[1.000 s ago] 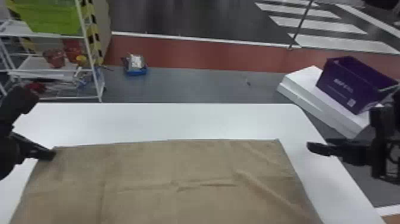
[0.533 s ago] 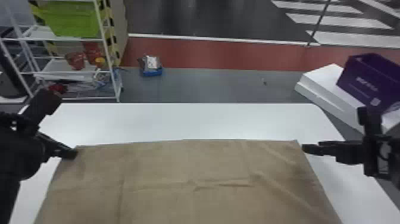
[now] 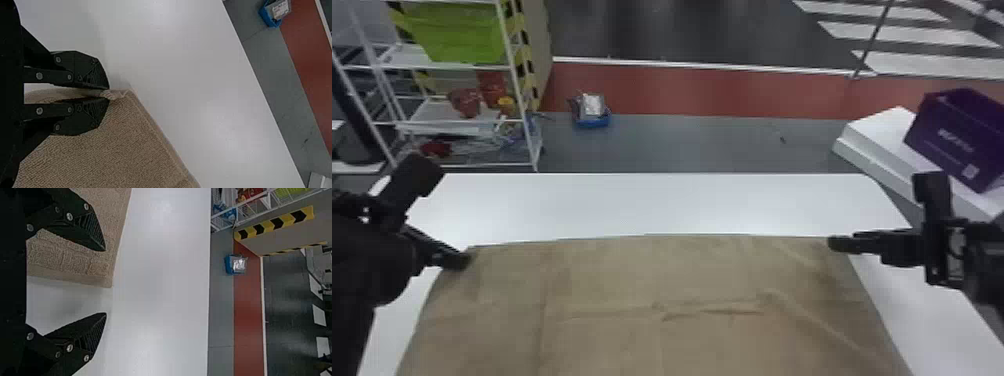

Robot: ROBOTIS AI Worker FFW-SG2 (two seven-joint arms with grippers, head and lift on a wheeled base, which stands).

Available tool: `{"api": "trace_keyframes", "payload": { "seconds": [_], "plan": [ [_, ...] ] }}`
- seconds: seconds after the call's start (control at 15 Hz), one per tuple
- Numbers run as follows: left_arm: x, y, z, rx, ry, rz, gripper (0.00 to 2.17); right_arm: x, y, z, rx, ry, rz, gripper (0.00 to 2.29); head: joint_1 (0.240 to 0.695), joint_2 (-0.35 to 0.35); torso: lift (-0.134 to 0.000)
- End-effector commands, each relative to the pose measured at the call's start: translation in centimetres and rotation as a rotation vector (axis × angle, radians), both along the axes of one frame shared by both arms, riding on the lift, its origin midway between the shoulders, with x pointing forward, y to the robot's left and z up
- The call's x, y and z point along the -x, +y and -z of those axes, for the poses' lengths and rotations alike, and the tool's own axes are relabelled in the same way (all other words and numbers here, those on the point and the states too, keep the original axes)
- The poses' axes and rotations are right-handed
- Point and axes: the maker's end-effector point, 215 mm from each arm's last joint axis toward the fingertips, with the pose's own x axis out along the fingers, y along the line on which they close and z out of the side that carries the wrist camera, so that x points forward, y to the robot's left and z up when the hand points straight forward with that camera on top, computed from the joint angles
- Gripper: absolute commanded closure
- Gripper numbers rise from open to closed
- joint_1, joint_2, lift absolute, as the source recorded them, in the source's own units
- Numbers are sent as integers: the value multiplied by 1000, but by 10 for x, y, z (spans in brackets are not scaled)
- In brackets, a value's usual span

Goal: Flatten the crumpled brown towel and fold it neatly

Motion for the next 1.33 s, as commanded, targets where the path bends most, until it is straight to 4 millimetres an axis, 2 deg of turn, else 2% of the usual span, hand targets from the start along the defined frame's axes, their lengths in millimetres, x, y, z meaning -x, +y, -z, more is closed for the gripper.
{"api": "trace_keyframes", "payload": {
  "seconds": [0.0,0.2,0.33,0.53,0.8,1.27],
  "plan": [
    [1,1,0,-1,-1,-1,994,-1,4,6,13,16,-9,350,695,-101,-124],
    [2,3,0,-3,0,-2,994,-1,5,8,27,27,-14,350,695,-95,-124],
    [1,2,0,-2,-1,1,994,-1,3,13,37,45,-12,502,695,-94,-124],
    [1,2,0,0,-2,1,994,-2,4,16,48,48,-17,535,695,-95,-124],
    [1,2,0,0,-3,1,994,-9,3,14,55,29,-22,768,695,-95,-124],
    [1,9,-1,-4,-6,-9,994,-17,-1,6,73,-30,-32,775,695,-95,-124]
  ]
}}
